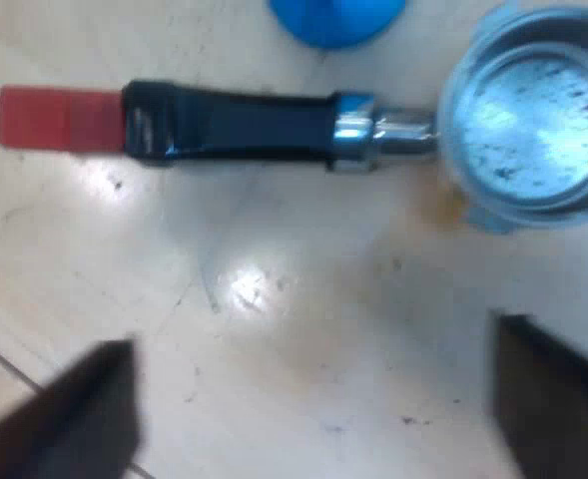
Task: Put the handle in the coffee machine
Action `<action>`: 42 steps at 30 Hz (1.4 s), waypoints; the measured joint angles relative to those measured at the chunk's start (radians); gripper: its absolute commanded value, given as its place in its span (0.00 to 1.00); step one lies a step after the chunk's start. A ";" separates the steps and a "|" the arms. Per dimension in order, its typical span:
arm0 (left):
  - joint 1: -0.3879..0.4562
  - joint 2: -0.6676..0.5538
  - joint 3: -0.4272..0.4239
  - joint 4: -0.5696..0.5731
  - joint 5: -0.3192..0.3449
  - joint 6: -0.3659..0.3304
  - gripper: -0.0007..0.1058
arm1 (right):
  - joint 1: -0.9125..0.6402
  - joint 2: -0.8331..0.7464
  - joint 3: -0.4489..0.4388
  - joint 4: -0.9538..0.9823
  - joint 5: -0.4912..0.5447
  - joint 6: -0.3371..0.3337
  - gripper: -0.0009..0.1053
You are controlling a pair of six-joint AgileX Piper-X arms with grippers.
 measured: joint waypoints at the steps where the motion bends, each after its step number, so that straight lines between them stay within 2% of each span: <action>1: 0.000 0.000 0.000 -0.005 0.002 -0.001 0.77 | -0.010 -0.003 -0.003 0.002 0.000 -0.002 0.92; 7: 0.000 0.000 0.000 -0.034 0.007 -0.005 0.77 | -0.145 -0.006 -0.013 0.002 -0.019 -0.035 0.92; 10: 0.000 0.000 0.007 -0.049 0.008 -0.004 0.77 | -0.185 -0.006 -0.013 0.002 -0.023 -0.100 0.92; 12: 0.000 0.000 0.016 -0.066 0.008 -0.006 0.77 | -0.190 -0.004 -0.013 0.002 -0.025 -0.118 0.92; 13: 0.000 0.000 0.029 -0.081 0.008 -0.021 0.77 | -0.192 0.003 -0.013 0.002 -0.027 -0.159 0.92; 14: 0.000 0.000 0.040 -0.088 0.008 -0.029 0.77 | -0.192 0.003 -0.013 0.002 -0.027 -0.163 0.91; 15: 0.000 0.004 0.045 -0.088 0.017 -0.029 0.77 | -0.192 0.007 -0.013 0.002 -0.027 -0.188 0.84; 20: 0.000 0.015 0.057 -0.084 0.030 -0.029 0.77 | -0.213 0.058 -0.016 -0.039 -0.054 -0.203 0.81; 22: 0.000 0.016 0.057 -0.086 0.030 -0.029 0.77 | -0.233 0.105 -0.016 -0.079 -0.100 -0.203 0.81; 33: 0.000 0.016 0.057 -0.086 0.030 -0.029 0.77 | -0.239 0.249 -0.134 -0.049 -0.117 -0.209 0.81; 42: 0.000 0.016 0.057 -0.086 0.030 -0.029 0.77 | -0.239 0.304 -0.139 -0.003 -0.123 -0.212 0.81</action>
